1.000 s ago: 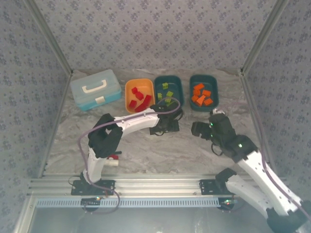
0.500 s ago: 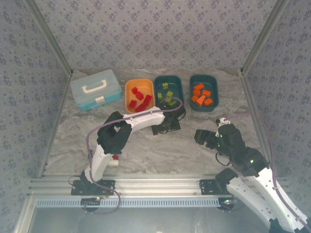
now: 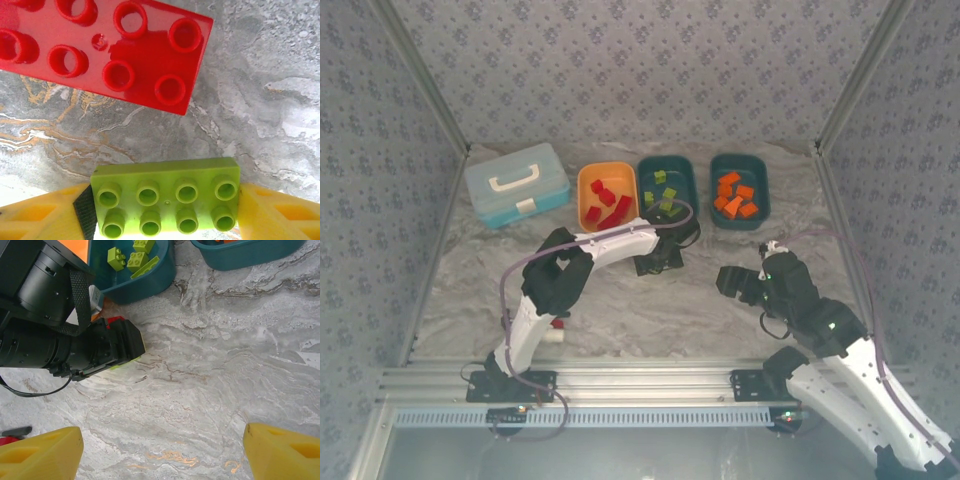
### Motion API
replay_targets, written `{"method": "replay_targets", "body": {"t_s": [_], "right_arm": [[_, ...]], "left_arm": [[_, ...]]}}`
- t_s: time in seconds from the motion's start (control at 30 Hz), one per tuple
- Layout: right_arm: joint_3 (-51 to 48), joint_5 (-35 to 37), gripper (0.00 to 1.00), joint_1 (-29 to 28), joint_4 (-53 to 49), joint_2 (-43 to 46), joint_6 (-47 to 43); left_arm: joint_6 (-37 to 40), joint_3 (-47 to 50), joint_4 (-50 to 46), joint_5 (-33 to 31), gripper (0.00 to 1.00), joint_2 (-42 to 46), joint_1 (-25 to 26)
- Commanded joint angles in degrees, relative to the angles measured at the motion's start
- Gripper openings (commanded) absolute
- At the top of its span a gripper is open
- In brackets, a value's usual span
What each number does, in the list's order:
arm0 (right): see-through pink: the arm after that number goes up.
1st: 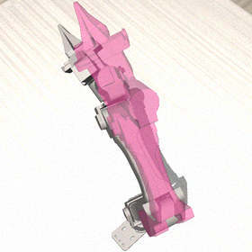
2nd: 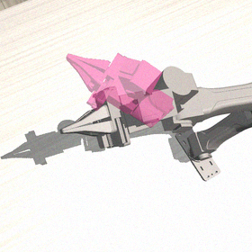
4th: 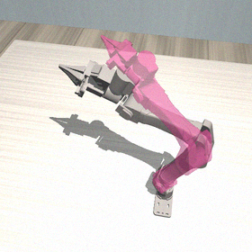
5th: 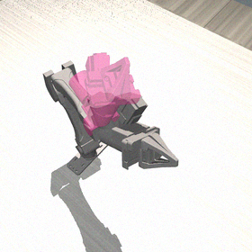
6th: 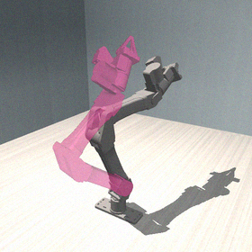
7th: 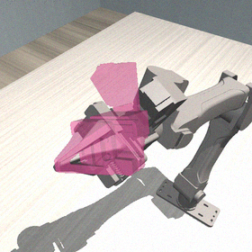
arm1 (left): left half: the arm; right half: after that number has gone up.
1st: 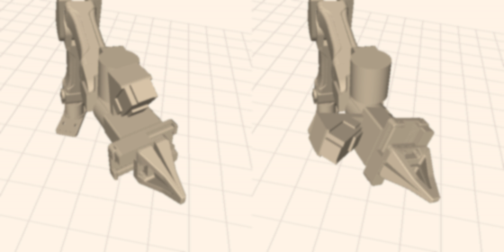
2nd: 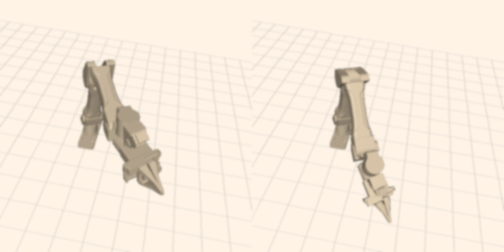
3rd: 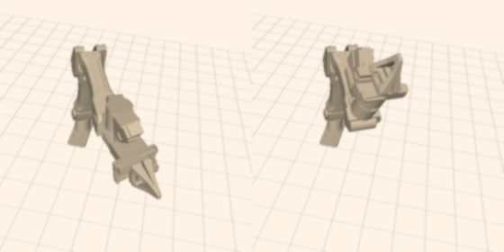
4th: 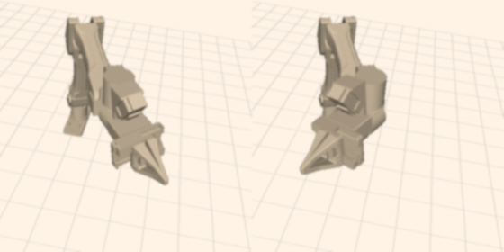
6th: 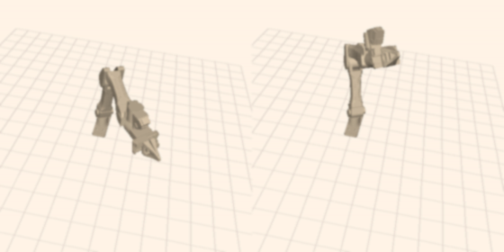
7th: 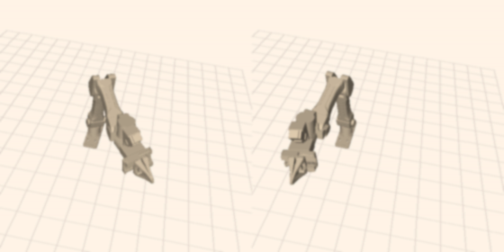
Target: Sort the legos into containers by color
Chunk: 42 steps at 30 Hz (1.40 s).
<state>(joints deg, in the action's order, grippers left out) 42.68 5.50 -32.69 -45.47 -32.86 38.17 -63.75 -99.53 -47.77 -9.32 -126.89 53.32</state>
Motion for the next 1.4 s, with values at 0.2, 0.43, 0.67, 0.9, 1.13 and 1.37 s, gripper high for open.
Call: {"method": "replay_targets", "body": {"t_s": [0.2,0.43,0.67,0.9,1.13,1.37], "right_arm": [[-0.21,0.31,0.84,-0.81,2.23,-1.87,-0.01],[0.46,-0.93,0.84,-1.1,2.73,-2.16,-0.51],[2.32,-0.89,0.83,-1.71,3.54,-3.96,-0.34],[1.63,-0.81,0.83,-2.82,4.02,-3.77,0.67],[0.93,-0.64,0.83,-3.33,5.37,-5.43,1.17],[-0.74,-1.48,0.83,-3.78,8.44,-7.19,1.95]], "left_arm": [[3.21,-2.14,-1.48,-4.01,0.61,2.66,2.07],[8.52,-6.25,-3.6,-4.46,0.59,9.09,1.67],[14.95,-11.89,-3.5,-1.09,0.57,9.64,-3.08],[20.56,-27.12,-5.71,2.81,0.56,3.06,-8.74],[25.89,-39.68,-3.09,7.37,0.56,-6.55,-12.49],[29.95,-45.49,2.95,11.22,0.56,-14.65,-15.85]]}}
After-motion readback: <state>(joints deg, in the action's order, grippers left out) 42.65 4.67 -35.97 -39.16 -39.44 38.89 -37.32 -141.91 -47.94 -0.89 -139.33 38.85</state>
